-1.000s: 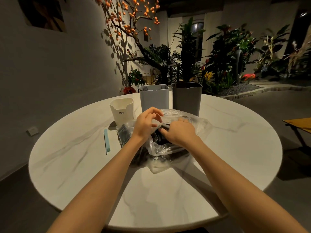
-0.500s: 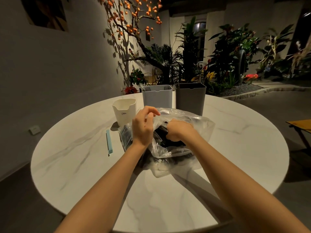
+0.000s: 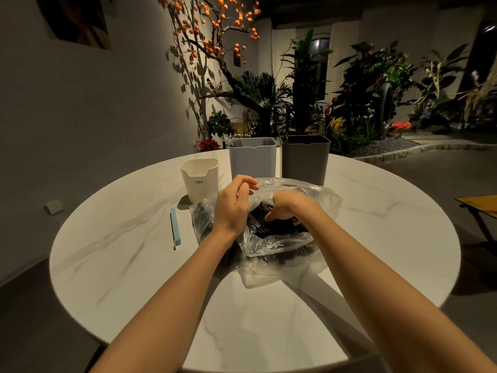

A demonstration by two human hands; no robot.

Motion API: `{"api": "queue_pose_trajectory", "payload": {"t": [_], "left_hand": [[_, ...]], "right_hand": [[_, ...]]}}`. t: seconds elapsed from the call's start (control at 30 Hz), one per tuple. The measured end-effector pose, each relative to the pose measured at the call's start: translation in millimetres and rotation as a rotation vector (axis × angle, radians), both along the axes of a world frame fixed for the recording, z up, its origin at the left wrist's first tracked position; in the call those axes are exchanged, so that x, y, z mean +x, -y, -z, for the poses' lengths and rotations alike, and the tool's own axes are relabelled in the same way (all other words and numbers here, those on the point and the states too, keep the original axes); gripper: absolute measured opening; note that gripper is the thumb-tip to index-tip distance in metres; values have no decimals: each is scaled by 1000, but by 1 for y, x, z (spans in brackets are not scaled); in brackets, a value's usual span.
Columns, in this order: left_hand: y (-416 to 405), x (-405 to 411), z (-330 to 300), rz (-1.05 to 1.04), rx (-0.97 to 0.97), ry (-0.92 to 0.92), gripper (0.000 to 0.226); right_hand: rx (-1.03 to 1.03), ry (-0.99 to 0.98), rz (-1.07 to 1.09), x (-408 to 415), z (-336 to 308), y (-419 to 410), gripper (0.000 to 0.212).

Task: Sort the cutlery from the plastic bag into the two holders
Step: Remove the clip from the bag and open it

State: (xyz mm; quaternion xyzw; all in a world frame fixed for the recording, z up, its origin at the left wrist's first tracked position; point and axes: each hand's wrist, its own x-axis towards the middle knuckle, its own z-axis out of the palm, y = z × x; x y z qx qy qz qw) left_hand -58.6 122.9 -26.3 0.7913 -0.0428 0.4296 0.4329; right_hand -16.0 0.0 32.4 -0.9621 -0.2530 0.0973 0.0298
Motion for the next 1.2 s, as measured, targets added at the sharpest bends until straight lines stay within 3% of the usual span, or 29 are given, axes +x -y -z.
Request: {"api": "queue_pose_trajectory", "payload": {"t": [0.13, 0.33, 0.43, 0.63, 0.77, 0.9, 1.03, 1.2], "left_hand": [[0, 1, 1, -18, 113, -72, 28], [2, -6, -1, -140, 206, 239, 31], [5, -9, -3, -183, 238, 302, 29], [11, -11, -7, -184, 347, 189, 29], [14, -10, -7, -189, 410, 178, 29], [15, -12, -7, -138, 354, 164, 34], [14, -11, -4, 72, 229, -77, 34], [14, -9, -1, 99, 243, -322, 37]], "right_hand": [[38, 6, 10, 1, 2, 3, 22], [86, -10, 12, 1, 0, 9, 21], [58, -4, 0, -3, -1, 14, 17], [71, -18, -81, -12, -7, 15, 35], [126, -36, -109, -20, -7, 24, 33], [180, -12, -61, -16, 1, 33, 24], [179, 3, -12, -14, 6, 39, 35], [216, -6, 80, -6, 13, 29, 35]]}}
